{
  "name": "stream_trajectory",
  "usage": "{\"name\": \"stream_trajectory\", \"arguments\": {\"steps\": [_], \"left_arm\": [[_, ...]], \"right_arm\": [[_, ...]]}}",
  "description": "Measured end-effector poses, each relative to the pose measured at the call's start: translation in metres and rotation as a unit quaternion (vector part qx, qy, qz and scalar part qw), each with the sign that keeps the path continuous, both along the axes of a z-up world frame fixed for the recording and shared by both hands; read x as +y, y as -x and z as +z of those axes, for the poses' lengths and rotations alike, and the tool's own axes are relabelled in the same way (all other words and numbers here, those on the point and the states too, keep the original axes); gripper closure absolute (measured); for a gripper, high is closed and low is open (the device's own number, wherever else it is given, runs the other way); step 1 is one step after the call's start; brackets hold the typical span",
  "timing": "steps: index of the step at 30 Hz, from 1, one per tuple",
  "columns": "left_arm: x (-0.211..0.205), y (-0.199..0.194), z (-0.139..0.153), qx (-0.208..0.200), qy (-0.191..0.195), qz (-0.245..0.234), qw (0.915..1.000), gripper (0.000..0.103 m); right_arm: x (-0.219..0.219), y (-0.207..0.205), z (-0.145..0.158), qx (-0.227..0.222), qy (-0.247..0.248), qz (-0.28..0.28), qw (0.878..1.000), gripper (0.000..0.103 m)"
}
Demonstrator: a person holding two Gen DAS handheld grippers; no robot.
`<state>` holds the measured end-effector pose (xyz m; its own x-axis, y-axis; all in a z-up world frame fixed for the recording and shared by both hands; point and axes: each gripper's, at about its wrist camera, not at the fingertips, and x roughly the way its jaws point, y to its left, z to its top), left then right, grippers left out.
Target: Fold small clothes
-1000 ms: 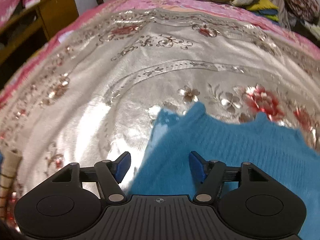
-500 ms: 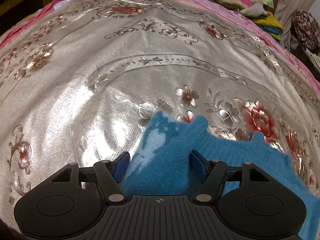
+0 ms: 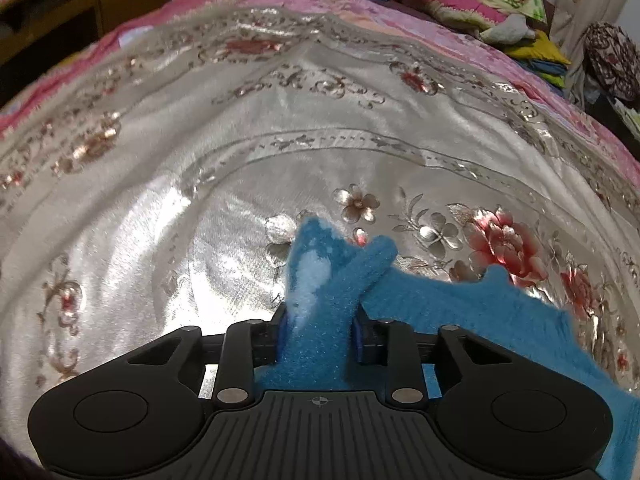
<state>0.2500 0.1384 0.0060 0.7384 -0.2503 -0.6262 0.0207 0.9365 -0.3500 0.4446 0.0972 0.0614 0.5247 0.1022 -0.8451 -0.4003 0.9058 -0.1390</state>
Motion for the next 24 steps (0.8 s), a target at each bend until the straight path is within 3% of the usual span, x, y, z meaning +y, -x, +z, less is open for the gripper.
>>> {"name": "stream_trajectory", "arguments": {"steps": [13,20,22,24], "left_arm": [[-0.018,0.005,-0.003,-0.031,-0.016,0.0,0.9994,0.007],[-0.035,0.008,0.0,-0.068,-0.031,-0.007,0.9971,0.007],[-0.037,0.007,0.002,-0.072,-0.028,-0.004,0.997,0.011],[-0.039,0.008,0.006,-0.074,-0.023,-0.005,0.997,0.03]], "right_arm": [[-0.046,0.013,0.042,-0.003,-0.078,-0.004,0.997,0.079],[-0.073,0.02,0.059,-0.005,-0.11,-0.006,0.994,0.079],[-0.081,0.021,0.061,-0.003,-0.119,-0.007,0.993,0.079],[-0.087,0.022,0.064,-0.002,-0.127,-0.01,0.992,0.079]]}}
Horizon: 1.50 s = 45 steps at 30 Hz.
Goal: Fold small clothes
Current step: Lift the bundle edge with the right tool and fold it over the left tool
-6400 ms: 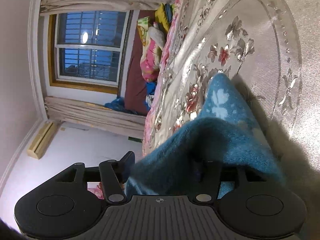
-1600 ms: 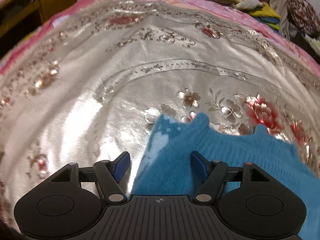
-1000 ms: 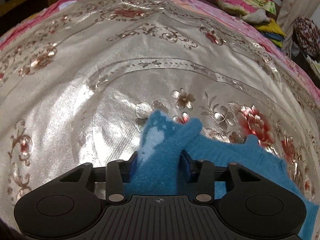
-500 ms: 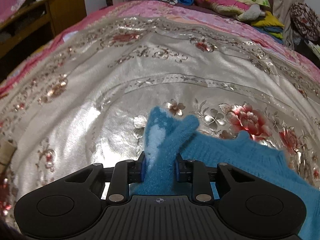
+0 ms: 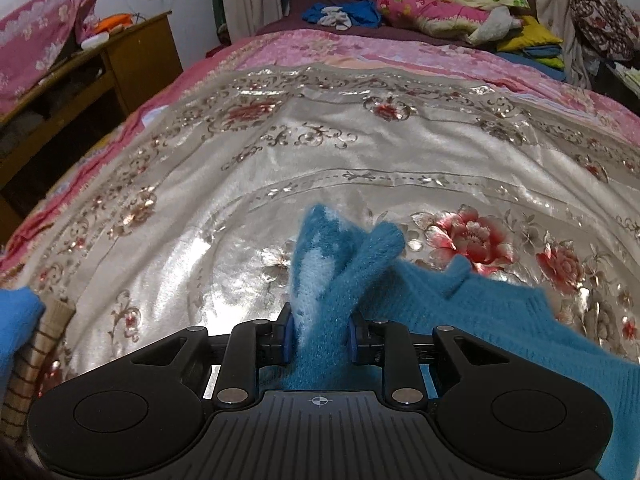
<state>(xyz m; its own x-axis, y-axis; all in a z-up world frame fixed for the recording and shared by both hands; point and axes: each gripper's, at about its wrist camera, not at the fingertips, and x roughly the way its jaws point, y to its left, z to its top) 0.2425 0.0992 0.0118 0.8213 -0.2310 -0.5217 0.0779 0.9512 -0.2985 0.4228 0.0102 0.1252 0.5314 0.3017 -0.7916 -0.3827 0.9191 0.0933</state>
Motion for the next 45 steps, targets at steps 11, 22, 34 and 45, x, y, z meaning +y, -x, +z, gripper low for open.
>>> {"name": "stream_trajectory", "arguments": {"steps": [11,22,34,45], "left_arm": [[-0.017,-0.003,0.047,-0.018,0.033,-0.016,0.9992,0.071],[-0.075,-0.006,0.109,-0.056,0.061,-0.084,0.993,0.075],[-0.178,-0.005,0.107,-0.054,0.009,-0.138,0.9889,0.075],[-0.25,-0.01,0.075,-0.023,-0.033,-0.155,0.9872,0.075]], "right_arm": [[-0.047,0.005,0.025,-0.006,-0.047,-0.023,0.999,0.08],[-0.122,0.014,0.081,-0.046,-0.092,-0.049,0.994,0.08],[-0.249,0.026,0.062,-0.038,-0.132,-0.111,0.984,0.08],[-0.332,0.023,-0.011,-0.001,-0.164,-0.16,0.974,0.08]]}}
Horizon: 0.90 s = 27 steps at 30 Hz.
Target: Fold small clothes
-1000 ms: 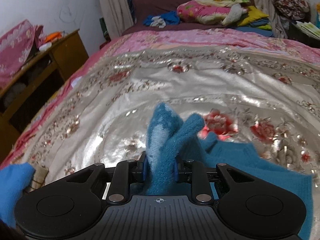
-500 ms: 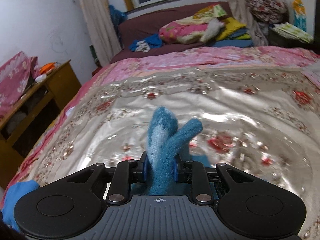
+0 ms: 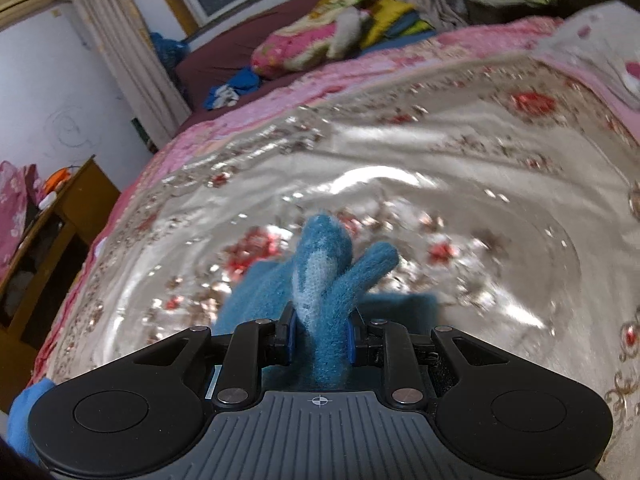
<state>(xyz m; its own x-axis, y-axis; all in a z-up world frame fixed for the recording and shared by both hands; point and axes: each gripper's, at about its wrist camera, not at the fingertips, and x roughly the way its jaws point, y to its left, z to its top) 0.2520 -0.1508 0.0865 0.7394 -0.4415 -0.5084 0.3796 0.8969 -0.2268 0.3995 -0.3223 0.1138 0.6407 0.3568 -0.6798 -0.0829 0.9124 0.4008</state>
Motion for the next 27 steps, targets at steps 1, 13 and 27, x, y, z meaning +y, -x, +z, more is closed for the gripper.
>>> {"name": "stream_trajectory", "arguments": {"steps": [1,13,27], "left_arm": [[-0.004,-0.001,-0.002,0.002,-0.002,0.001,1.0,0.075],[-0.059,0.006,-0.03,0.009,-0.044,0.014,0.9989,0.071],[-0.054,0.034,-0.025,0.013,-0.021,-0.05,0.9984,0.025]], "right_arm": [[-0.004,-0.002,-0.006,0.003,-0.003,-0.002,1.0,0.081],[-0.035,-0.014,-0.054,0.02,-0.008,-0.001,1.0,0.08],[-0.069,0.047,-0.029,-0.032,-0.05,-0.003,0.998,0.064]]}}
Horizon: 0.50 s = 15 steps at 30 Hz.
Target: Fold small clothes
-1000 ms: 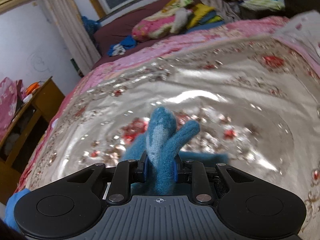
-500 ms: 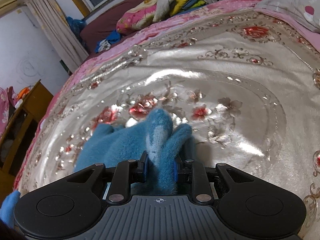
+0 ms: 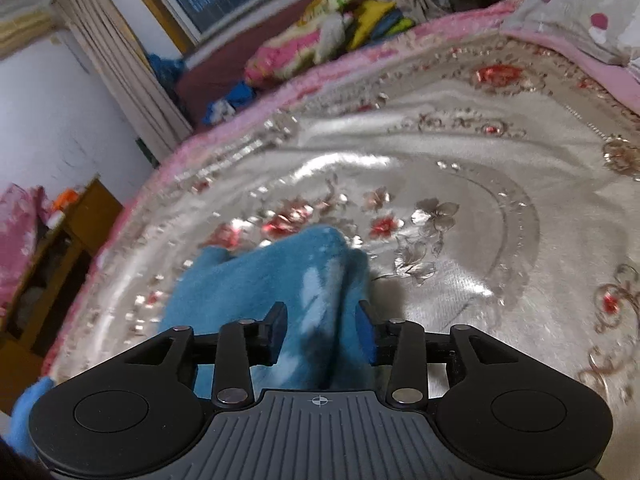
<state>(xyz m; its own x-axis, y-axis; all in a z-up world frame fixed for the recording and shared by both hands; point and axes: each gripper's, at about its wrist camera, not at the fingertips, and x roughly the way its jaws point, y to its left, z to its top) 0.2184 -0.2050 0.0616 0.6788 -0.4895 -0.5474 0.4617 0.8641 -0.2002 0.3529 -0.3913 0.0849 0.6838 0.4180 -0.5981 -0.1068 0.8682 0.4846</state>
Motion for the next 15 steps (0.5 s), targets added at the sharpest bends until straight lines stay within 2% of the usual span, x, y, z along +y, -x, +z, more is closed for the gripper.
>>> {"name": "stream_trajectory", "arguments": {"steps": [5,9,12,14,15], "left_arm": [[0.03,0.021,0.01,-0.002,-0.005,-0.001,1.0,0.025],[0.052,0.028,0.013,-0.012,-0.017,0.021,0.9996,0.025],[0.065,0.024,0.015,-0.014,-0.025,0.042,0.9987,0.025],[0.071,0.021,0.017,-0.021,-0.027,0.055,0.9979,0.025],[0.073,0.018,0.019,-0.026,-0.03,0.06,0.9974,0.025]], "right_arm": [[0.005,0.053,0.007,-0.011,-0.006,0.036,0.999,0.06],[0.011,0.08,-0.005,0.002,-0.015,0.057,0.998,0.06],[0.017,0.086,-0.015,0.011,-0.003,0.059,0.998,0.061],[0.017,0.091,-0.021,0.018,-0.012,0.062,0.998,0.081],[0.017,0.094,-0.022,0.02,-0.013,0.062,0.998,0.085]]}}
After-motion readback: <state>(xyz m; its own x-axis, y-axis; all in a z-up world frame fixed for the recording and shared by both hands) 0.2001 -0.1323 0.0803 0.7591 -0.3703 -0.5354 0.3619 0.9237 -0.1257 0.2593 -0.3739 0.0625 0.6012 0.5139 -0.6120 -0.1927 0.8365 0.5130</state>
